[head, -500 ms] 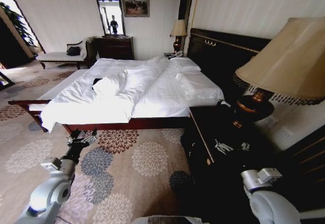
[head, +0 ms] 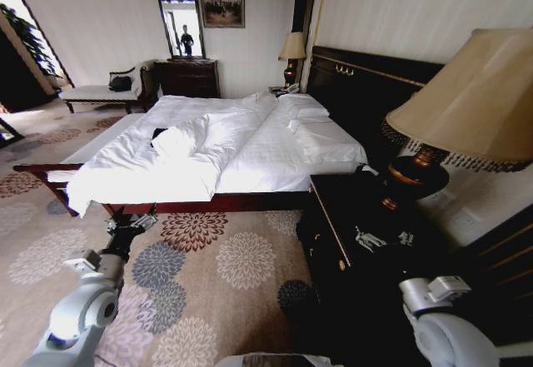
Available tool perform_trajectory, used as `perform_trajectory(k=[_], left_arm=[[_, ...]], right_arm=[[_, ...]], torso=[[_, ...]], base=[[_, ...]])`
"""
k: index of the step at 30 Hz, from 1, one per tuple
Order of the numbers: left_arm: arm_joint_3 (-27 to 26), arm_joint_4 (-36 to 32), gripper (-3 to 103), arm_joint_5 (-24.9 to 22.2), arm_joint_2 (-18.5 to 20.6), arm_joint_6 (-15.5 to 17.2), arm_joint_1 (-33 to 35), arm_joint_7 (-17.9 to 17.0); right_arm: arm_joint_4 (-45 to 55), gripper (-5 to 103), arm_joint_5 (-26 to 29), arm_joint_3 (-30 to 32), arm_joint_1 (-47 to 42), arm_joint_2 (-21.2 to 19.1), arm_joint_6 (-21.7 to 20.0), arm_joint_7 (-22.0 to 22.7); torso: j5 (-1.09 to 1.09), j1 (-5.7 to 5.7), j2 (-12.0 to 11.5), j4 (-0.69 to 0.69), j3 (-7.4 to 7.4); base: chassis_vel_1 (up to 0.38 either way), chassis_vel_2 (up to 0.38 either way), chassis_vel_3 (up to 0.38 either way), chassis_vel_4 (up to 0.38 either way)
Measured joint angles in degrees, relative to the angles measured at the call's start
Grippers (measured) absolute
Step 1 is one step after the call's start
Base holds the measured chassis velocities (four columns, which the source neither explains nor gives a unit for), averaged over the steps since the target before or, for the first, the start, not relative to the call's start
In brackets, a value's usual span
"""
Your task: Fold the clothes on the bed.
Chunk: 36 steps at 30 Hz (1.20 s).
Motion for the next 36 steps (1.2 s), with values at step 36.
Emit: perform_trajectory(k=[36], left_arm=[[0.8,1.0,100,0.6,0.5,-0.4,1.9,0.4]], right_arm=[[-1.2,100,-2.7,0.2,-1.3,1.9,1.2,0.3]], torso=[[0.0,0.0,0.0,-0.01,0.0]], base=[[-0.067,0.075,0.07,-0.071]])
